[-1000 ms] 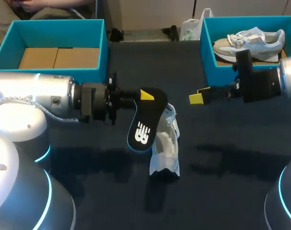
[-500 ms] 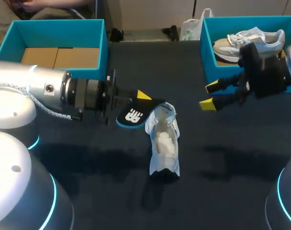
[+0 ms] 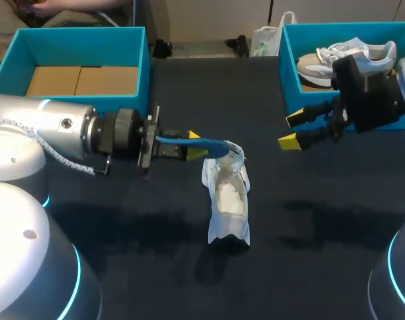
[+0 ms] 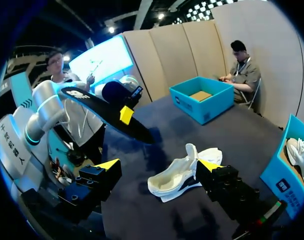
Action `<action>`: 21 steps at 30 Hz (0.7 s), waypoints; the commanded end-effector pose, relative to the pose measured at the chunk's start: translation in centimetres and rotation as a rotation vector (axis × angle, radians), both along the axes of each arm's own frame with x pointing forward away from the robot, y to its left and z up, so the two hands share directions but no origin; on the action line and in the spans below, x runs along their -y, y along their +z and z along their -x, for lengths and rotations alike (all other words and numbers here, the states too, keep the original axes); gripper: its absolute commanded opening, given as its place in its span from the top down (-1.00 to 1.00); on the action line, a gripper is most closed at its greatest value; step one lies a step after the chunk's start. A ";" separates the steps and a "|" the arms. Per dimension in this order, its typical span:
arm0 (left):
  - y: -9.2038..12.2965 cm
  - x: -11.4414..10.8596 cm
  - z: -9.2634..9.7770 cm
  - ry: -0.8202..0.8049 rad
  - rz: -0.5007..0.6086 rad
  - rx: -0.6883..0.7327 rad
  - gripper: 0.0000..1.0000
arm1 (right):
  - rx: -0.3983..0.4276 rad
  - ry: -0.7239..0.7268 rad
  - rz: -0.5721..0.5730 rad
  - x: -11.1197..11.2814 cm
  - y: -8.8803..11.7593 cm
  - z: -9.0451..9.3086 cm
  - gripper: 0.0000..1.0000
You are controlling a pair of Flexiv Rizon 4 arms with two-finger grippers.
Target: Take the shoe out of the shoebox, open the shoe tongue, remove and reinsert the insole, then place the shoe into the shoebox
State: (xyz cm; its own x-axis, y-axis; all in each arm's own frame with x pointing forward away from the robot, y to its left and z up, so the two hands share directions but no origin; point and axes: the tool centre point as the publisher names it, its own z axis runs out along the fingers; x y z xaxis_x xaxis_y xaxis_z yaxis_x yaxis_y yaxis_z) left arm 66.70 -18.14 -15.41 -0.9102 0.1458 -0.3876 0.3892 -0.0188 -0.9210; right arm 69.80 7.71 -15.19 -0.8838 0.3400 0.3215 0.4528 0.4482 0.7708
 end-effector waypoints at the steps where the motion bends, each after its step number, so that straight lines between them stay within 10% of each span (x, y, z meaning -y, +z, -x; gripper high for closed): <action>1: -0.7 0.0 0.4 0.006 0.000 -0.013 1.00 | 0.061 -0.010 0.012 0.1 -0.2 0.0 -1.00; 9: -1.6 0.2 1.0 0.030 0.032 -0.091 1.00 | 0.309 0.062 0.243 0.8 -1.4 0.3 -1.00; 21: -2.9 1.1 2.1 0.047 0.046 -0.080 1.00 | 0.423 0.192 0.402 0.9 -4.5 0.4 -1.00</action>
State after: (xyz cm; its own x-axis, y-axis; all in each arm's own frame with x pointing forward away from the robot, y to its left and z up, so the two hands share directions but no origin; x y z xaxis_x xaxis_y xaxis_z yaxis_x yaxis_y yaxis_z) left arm 64.94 -18.79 -18.05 -0.9441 0.0925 -0.3165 0.3133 -0.0481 -0.9484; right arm 69.32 6.37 -19.45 -0.9647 0.1918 -0.1804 0.0354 0.7733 0.6331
